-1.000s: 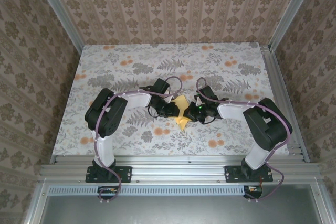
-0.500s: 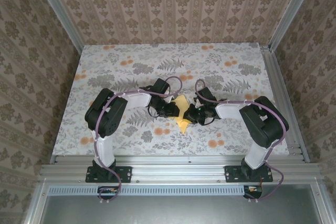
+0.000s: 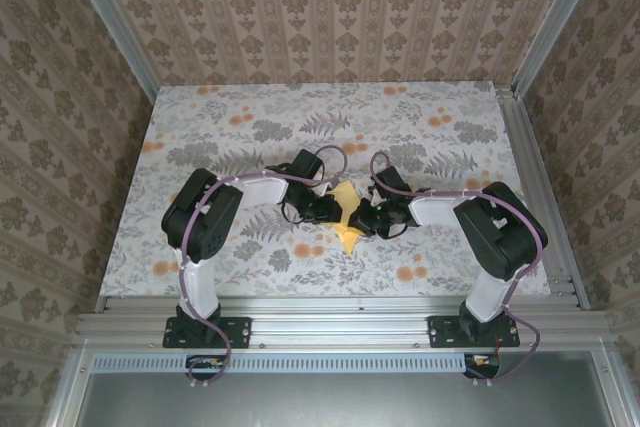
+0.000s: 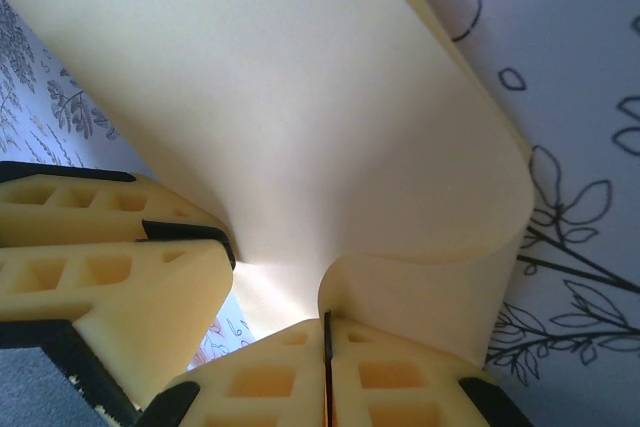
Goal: Fold a paper plane with a square sheet of paper (pick it up from the middle)
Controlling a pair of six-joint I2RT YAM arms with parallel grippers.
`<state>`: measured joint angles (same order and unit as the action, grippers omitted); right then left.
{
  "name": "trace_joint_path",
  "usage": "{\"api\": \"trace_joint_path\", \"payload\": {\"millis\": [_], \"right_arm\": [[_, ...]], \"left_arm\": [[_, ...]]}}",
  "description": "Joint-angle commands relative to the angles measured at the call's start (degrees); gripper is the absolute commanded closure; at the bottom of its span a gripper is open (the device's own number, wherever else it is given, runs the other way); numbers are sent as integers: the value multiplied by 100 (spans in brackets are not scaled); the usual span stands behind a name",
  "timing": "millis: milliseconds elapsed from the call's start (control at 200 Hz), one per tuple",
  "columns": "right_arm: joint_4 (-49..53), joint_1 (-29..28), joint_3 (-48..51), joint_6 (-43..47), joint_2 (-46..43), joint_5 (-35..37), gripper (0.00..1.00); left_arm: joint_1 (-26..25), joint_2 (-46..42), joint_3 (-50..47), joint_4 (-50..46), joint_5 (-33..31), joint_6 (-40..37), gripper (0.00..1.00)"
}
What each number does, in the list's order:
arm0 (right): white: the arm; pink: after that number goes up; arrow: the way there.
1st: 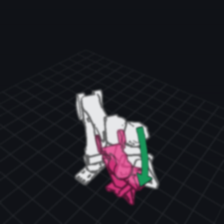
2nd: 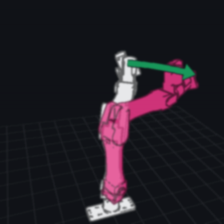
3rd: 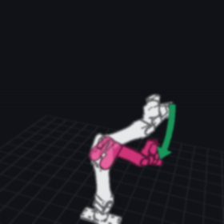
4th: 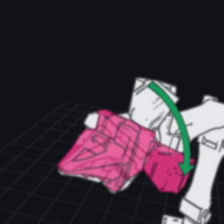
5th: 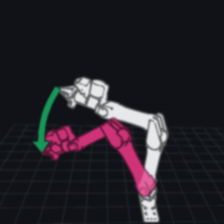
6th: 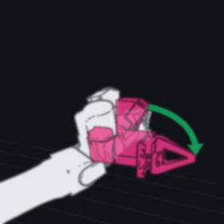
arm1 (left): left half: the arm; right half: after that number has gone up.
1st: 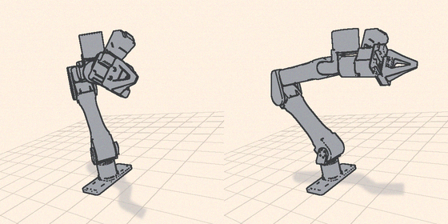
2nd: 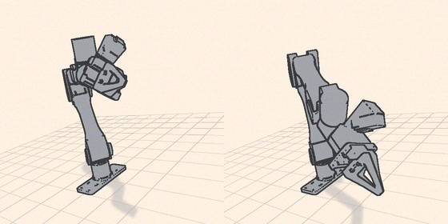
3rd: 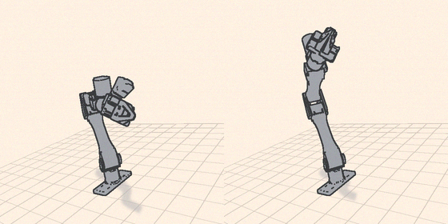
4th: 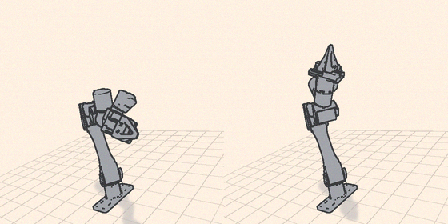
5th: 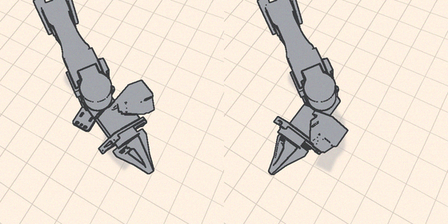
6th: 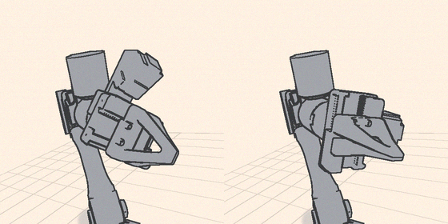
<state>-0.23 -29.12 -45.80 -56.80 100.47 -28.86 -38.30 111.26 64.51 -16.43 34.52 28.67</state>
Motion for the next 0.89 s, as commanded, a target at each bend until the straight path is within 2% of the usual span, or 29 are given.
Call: {"api": "trace_joint_path", "payload": {"millis": [0,520,890], "right_arm": [[-135,-45,-87,57,139,74,89],[-184,-49,-16,81,108,65,86],[-271,-49,79,64,87,-29,86]], "left_arm": [[-98,40,-123,-270,-161,-43,79],[-93,-306,94,-419,-217,-20,75],[-120,-1069,-50,-621,-483,166,57]]}}
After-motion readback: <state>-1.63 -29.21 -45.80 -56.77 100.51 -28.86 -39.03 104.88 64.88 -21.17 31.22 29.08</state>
